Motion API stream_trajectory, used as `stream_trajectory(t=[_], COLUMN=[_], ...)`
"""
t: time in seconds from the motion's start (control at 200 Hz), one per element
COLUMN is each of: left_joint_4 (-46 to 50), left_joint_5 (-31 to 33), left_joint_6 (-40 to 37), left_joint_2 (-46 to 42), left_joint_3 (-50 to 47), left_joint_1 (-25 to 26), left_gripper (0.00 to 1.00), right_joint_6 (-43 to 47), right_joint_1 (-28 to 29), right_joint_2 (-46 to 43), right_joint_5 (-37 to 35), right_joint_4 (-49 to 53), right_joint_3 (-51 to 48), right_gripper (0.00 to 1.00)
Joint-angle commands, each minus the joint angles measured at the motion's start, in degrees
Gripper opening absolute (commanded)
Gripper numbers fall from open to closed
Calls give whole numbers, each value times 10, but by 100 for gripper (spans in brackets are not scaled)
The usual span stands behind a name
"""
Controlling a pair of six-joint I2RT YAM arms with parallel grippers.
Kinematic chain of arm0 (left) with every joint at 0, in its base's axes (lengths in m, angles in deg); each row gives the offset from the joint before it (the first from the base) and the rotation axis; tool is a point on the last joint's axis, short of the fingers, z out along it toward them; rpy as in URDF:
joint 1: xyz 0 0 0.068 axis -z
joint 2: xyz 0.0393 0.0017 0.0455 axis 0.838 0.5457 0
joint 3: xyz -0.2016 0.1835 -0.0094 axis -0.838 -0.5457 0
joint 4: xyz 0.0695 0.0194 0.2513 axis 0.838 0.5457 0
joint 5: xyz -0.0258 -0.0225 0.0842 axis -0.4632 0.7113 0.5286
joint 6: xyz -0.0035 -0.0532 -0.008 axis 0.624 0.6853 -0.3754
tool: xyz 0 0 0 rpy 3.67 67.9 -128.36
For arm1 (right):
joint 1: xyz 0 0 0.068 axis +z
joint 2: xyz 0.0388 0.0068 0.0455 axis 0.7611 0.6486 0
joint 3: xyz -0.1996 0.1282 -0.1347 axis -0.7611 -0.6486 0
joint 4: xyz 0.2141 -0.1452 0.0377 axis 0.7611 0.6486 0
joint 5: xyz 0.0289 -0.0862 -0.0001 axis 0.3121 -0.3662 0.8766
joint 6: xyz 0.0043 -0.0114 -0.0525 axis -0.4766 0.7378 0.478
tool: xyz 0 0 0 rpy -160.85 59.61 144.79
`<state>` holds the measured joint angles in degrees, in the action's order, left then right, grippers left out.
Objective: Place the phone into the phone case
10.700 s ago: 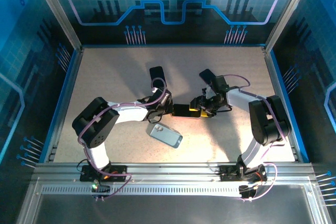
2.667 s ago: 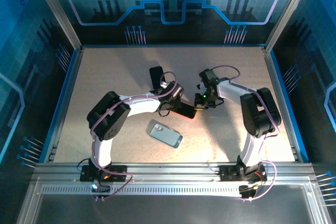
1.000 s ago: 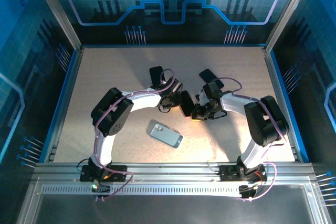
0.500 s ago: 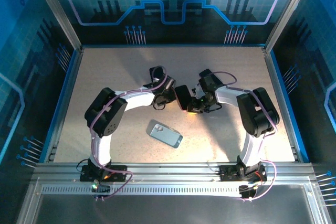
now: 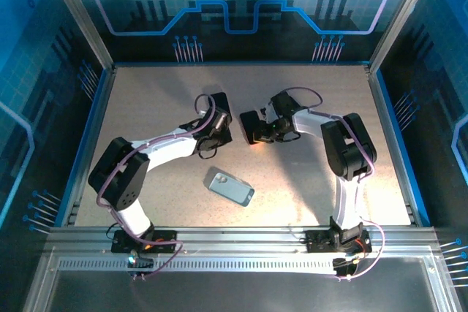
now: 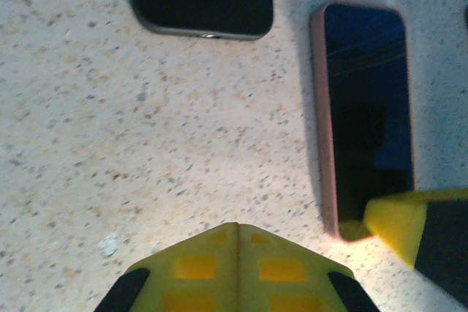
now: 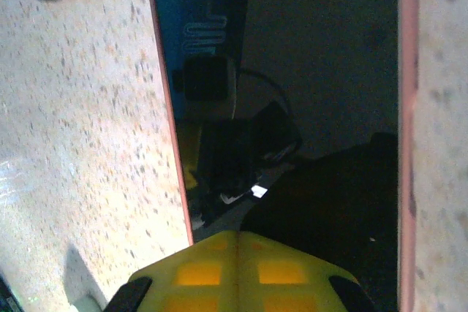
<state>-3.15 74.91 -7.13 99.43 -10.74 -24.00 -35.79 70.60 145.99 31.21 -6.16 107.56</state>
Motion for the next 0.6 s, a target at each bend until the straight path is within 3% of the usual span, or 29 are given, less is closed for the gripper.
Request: stream_trajectory(t=[0.0,0.595], left_joint_4=[25,57], left_joint_5=[21,38], left_joint_6=[4,2], left_joint_2=[-28,-80], left_joint_3=[-19,-51], left_joint_1=[-6,-10], left_gripper=[0,0], right_joint_6=[0,29], right_joint_1=[-1,-4], right_joint_2=[29,167], right_joint_5=[-14,-30], right_joint_4=[-1,57], right_joint_3=[24,213], right_gripper=[0,0])
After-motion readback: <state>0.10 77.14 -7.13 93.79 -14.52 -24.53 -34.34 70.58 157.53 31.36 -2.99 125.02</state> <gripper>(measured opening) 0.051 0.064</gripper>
